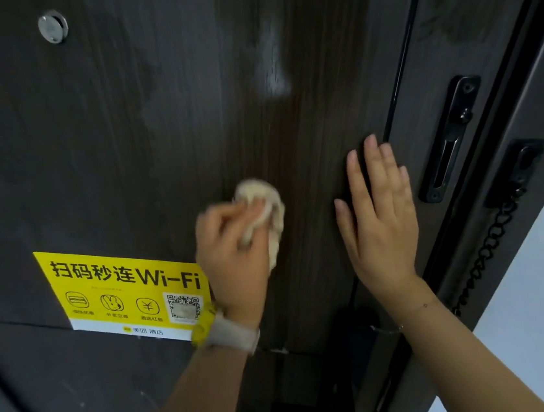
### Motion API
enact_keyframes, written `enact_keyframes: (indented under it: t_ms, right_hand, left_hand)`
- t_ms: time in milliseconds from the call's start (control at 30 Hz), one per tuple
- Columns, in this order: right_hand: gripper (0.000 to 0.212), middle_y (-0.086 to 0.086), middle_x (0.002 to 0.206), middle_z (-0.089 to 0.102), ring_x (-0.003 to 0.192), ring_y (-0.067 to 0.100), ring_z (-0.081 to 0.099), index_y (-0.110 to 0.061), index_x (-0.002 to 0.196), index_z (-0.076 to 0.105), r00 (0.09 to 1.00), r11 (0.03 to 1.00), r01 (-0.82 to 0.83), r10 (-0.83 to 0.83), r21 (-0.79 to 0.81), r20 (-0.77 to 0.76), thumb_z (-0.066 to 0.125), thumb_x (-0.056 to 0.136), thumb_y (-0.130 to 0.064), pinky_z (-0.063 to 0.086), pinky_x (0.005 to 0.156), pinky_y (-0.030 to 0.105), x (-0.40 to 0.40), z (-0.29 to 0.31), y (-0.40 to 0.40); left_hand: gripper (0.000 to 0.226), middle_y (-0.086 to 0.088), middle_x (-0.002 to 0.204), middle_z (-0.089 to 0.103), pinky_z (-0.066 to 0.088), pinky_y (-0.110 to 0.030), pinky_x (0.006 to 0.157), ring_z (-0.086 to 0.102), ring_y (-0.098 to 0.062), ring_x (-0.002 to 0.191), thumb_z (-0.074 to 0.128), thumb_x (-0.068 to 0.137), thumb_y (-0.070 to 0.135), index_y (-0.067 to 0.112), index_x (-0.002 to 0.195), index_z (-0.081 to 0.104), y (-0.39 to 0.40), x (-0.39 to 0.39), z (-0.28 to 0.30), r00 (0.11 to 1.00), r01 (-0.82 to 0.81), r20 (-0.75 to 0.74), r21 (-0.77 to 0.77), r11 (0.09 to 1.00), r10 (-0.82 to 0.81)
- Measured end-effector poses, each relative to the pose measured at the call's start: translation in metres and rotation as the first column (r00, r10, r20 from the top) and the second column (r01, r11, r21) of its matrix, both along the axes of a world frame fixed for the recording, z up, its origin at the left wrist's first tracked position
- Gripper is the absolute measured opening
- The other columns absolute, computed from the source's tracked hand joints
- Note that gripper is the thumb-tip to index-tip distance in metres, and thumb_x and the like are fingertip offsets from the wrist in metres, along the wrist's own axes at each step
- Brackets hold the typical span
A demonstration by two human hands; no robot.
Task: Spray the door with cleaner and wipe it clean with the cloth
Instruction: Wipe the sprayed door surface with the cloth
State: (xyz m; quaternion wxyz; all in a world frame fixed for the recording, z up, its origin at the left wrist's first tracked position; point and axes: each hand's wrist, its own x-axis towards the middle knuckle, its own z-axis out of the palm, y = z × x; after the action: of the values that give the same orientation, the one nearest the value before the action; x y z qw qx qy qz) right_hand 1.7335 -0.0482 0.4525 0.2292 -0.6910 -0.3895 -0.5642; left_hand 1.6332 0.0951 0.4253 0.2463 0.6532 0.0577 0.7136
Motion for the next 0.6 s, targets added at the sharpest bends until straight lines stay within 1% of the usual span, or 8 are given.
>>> enact_keyframes:
  t_ms: [67, 133, 200, 300, 367, 433, 533, 600]
  right_hand:
    - [0.049, 0.011, 0.155, 0.024, 0.149, 0.019, 0.007, -0.006, 0.148, 0.027, 0.997, 0.997, 0.068, -0.067, -0.038, 0.031, 0.041, 0.105, -0.024, 0.012, 0.122, 0.037, 0.005, -0.026, -0.005]
    - [0.049, 0.007, 0.155, 0.022, 0.15, 0.018, 0.006, -0.006, 0.148, 0.025, 0.991, 0.991, 0.114, -0.108, -0.068, 0.081, 0.04, 0.105, -0.025, 0.013, 0.122, 0.037, 0.009, -0.042, -0.009]
    - [0.05, 0.006, 0.156, 0.019, 0.15, 0.02, 0.007, -0.005, 0.148, 0.024, 0.986, 0.988, 0.138, -0.13, -0.067, 0.108, 0.039, 0.105, -0.025, 0.013, 0.122, 0.037, 0.013, -0.048, -0.009]
    - [0.051, 0.006, 0.16, 0.012, 0.15, 0.021, 0.008, -0.005, 0.149, 0.024, 0.985, 0.988, 0.135, -0.124, -0.079, 0.122, 0.039, 0.105, -0.025, 0.013, 0.122, 0.038, 0.013, -0.049, -0.009]
    - [0.052, 0.006, 0.162, 0.007, 0.15, 0.021, 0.008, -0.005, 0.149, 0.023, 0.986, 0.988, 0.131, -0.121, -0.076, 0.115, 0.04, 0.104, -0.024, 0.012, 0.123, 0.038, 0.013, -0.049, -0.01]
    - [0.052, 0.005, 0.163, 0.003, 0.15, 0.021, 0.008, -0.005, 0.15, 0.023, 0.988, 0.99, 0.123, -0.115, -0.07, 0.103, 0.04, 0.104, -0.024, 0.011, 0.123, 0.038, 0.012, -0.05, -0.01]
    - [0.052, 0.005, 0.162, 0.004, 0.15, 0.021, 0.008, -0.005, 0.15, 0.023, 0.988, 0.99, 0.119, -0.111, -0.071, 0.108, 0.04, 0.104, -0.024, 0.011, 0.123, 0.038, 0.012, -0.048, -0.009]
    - [0.053, 0.007, 0.161, 0.011, 0.15, 0.022, 0.008, -0.004, 0.149, 0.025, 0.988, 0.99, 0.124, -0.116, -0.074, 0.101, 0.041, 0.103, -0.024, 0.011, 0.123, 0.038, 0.012, -0.048, -0.011]
  left_hand:
    - [0.017, 0.002, 0.09, 0.057, 0.046, -0.019, 0.08, 0.058, -0.021, 0.084, 0.075, 0.081, 0.006, 0.009, 0.097, 0.075, 0.007, 0.006, 0.038, 0.996, -0.022, 0.09, 0.014, 1.0, 0.021]
    - [0.019, -0.002, 0.091, 0.061, 0.046, -0.02, 0.082, 0.056, -0.019, 0.085, 0.075, 0.081, 0.003, 0.008, 0.099, 0.074, 0.011, 0.008, 0.033, 0.994, -0.074, 0.083, 0.065, 0.995, 0.068]
    - [0.022, 0.0, 0.095, 0.06, 0.045, -0.019, 0.083, 0.054, -0.016, 0.087, 0.073, 0.082, 0.004, 0.013, 0.102, 0.071, 0.011, 0.002, -0.013, 0.995, -0.097, 0.019, 0.08, 0.992, 0.095]
    - [0.032, 0.005, 0.097, 0.055, 0.041, -0.009, 0.085, 0.051, -0.008, 0.09, 0.074, 0.074, 0.001, 0.02, 0.1, 0.067, 0.006, -0.011, -0.091, 0.986, -0.09, -0.139, 0.036, 0.995, 0.094]
    - [0.035, 0.008, 0.095, 0.054, 0.045, -0.014, 0.081, 0.051, -0.007, 0.089, 0.074, 0.072, 0.002, 0.024, 0.099, 0.067, 0.002, -0.014, -0.105, 0.977, -0.083, -0.195, 0.041, 0.996, 0.089]
    - [0.031, 0.007, 0.095, 0.055, 0.046, -0.022, 0.075, 0.053, -0.014, 0.085, 0.073, 0.076, 0.003, 0.023, 0.1, 0.068, 0.004, -0.015, -0.075, 0.984, -0.055, -0.163, 0.113, 0.992, 0.074]
    - [0.029, 0.004, 0.092, 0.058, 0.04, -0.014, 0.08, 0.055, -0.02, 0.082, 0.075, 0.078, 0.0, 0.017, 0.101, 0.071, 0.017, -0.003, 0.017, 0.998, -0.063, 0.016, 0.143, 0.988, 0.062]
    - [0.022, -0.003, 0.089, 0.061, 0.036, -0.011, 0.086, 0.056, -0.022, 0.082, 0.076, 0.078, -0.001, 0.009, 0.098, 0.074, 0.019, 0.004, 0.055, 0.993, -0.092, 0.086, 0.135, 0.987, 0.081]
